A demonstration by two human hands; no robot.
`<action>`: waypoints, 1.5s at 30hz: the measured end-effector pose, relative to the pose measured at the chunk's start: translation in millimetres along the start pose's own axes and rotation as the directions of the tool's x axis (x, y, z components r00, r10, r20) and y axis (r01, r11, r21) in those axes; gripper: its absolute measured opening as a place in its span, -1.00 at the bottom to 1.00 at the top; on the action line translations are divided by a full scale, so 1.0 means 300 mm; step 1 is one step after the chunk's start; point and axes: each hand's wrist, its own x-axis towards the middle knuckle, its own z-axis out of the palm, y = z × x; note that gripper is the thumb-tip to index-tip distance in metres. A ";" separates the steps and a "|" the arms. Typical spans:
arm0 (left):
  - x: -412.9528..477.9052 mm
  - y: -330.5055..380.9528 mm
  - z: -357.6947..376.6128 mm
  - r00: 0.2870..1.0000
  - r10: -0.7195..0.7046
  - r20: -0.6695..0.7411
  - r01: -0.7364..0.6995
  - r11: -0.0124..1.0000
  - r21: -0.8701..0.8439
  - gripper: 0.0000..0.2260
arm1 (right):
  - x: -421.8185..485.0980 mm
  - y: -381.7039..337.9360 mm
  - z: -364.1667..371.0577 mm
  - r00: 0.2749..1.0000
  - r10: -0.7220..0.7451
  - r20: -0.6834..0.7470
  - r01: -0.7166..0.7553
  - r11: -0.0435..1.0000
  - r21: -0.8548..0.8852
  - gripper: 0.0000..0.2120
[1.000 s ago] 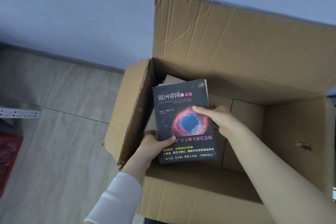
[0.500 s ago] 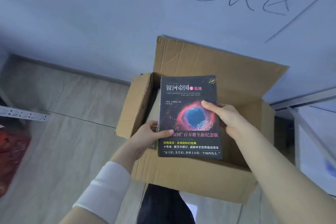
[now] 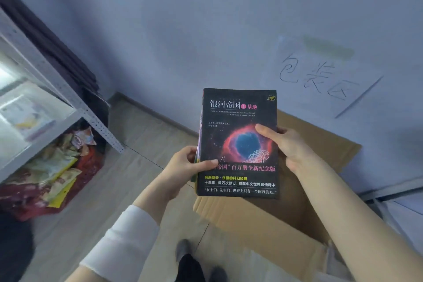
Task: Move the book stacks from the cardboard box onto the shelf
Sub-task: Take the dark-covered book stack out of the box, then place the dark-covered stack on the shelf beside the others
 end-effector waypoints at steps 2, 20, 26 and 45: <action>-0.099 0.033 -0.097 0.995 0.058 -0.078 -0.059 0.998 -0.011 -0.67 | -0.055 -0.062 0.107 0.997 -0.050 0.051 0.051 0.999 -0.007 -0.83; -1.023 -0.079 -1.328 0.654 0.301 -0.694 -0.404 0.915 0.016 -0.68 | -0.656 -0.415 1.610 0.652 -0.310 0.692 0.396 0.917 0.037 -0.77; -1.181 -0.111 -1.656 0.543 0.307 -0.782 -0.465 0.885 0.025 -0.67 | -0.756 -0.484 2.032 0.517 -0.360 0.777 0.461 0.882 0.102 -0.72; -1.109 0.118 -2.668 0.147 0.432 -0.890 -0.365 0.860 0.357 -0.52 | -0.589 -0.859 3.122 0.162 -0.491 0.856 0.527 0.777 0.346 -0.57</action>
